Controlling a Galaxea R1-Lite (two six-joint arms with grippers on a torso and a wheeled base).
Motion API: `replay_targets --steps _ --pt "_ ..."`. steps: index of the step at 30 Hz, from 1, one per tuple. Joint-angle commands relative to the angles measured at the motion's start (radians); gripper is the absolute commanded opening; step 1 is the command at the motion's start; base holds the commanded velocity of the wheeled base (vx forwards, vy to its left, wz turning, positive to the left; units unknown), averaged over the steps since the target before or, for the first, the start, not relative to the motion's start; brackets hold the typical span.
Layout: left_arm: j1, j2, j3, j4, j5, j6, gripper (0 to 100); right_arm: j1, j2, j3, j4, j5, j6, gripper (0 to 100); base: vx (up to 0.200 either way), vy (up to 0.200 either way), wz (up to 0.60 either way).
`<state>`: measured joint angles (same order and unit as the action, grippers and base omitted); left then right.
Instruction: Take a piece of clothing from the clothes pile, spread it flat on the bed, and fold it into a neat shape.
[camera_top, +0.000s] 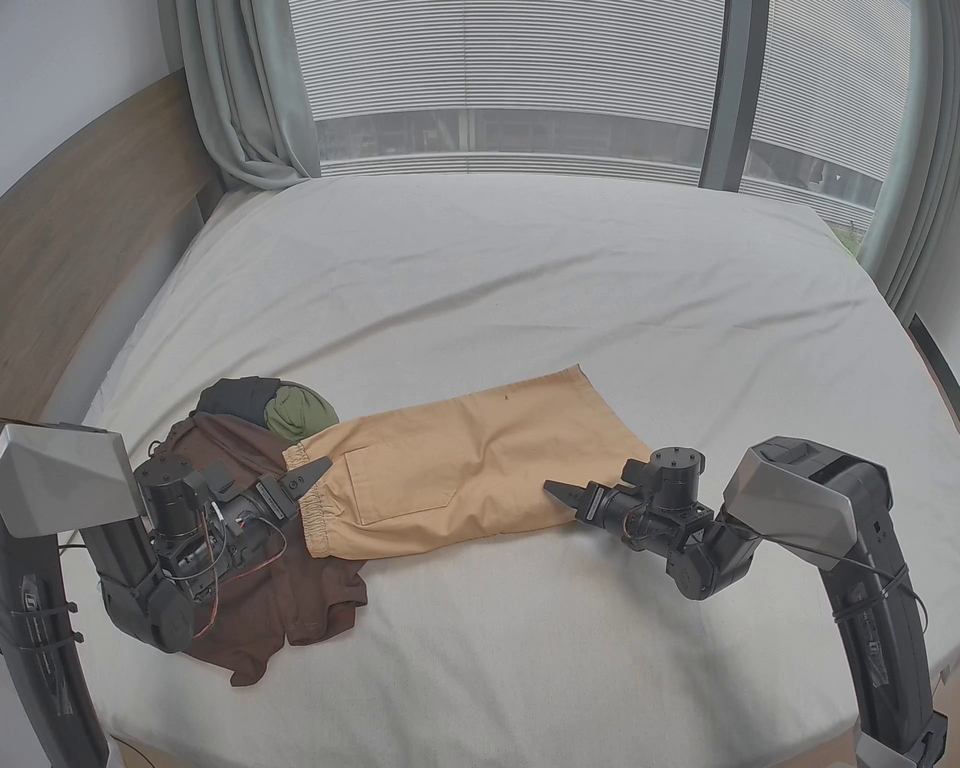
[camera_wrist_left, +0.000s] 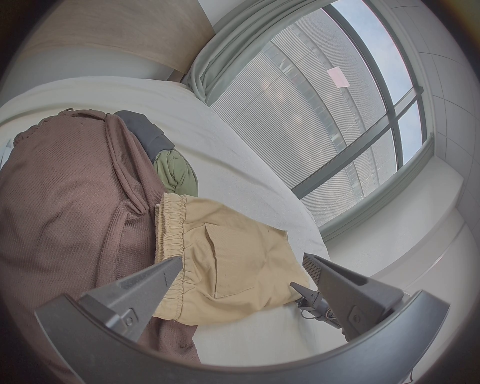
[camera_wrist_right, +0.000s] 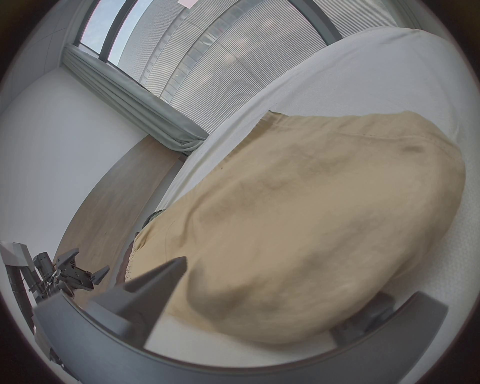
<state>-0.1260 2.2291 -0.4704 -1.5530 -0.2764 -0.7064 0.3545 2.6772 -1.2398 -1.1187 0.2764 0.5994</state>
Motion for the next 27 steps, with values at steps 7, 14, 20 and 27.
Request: replay_targets --steps 7,14,20,27 --pt "0.000 0.001 0.001 -0.001 0.000 -0.001 100 0.000 0.012 0.011 -0.018 0.000 0.000 0 0.000 0.000 0.00" --pt "0.000 0.000 0.004 -0.001 0.000 -0.001 100 0.000 -0.011 0.048 -0.033 0.000 -0.004 0 0.000 0.000 0.00" --pt "0.000 0.000 0.004 -0.001 0.000 -0.001 100 0.000 -0.092 0.149 -0.041 0.000 -0.012 0 0.000 0.000 0.00" --pt "-0.001 0.000 0.004 -0.001 0.000 -0.001 100 -0.009 -0.148 0.269 -0.072 -0.017 -0.070 0 0.000 0.000 0.00"
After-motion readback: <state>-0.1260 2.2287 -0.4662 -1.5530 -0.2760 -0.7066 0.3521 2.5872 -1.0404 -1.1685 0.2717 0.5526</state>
